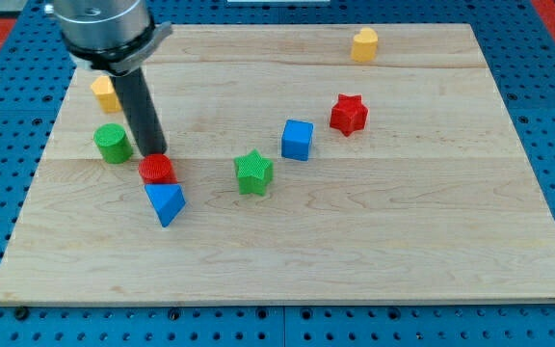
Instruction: Place the red circle below the green circle
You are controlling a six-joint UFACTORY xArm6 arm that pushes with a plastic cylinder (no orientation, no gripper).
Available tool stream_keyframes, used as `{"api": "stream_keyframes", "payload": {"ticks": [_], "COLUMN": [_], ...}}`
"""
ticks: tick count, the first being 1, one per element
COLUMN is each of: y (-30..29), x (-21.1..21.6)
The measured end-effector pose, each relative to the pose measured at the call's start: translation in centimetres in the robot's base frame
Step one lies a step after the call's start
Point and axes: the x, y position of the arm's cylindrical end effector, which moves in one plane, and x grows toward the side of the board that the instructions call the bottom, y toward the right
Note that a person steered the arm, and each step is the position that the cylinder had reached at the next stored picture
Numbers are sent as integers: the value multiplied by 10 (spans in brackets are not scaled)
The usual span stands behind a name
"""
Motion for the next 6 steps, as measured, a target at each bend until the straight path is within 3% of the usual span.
{"api": "stream_keyframes", "payload": {"ticks": [2, 4, 6], "y": [64, 29, -15], "x": [4, 39, 39]}}
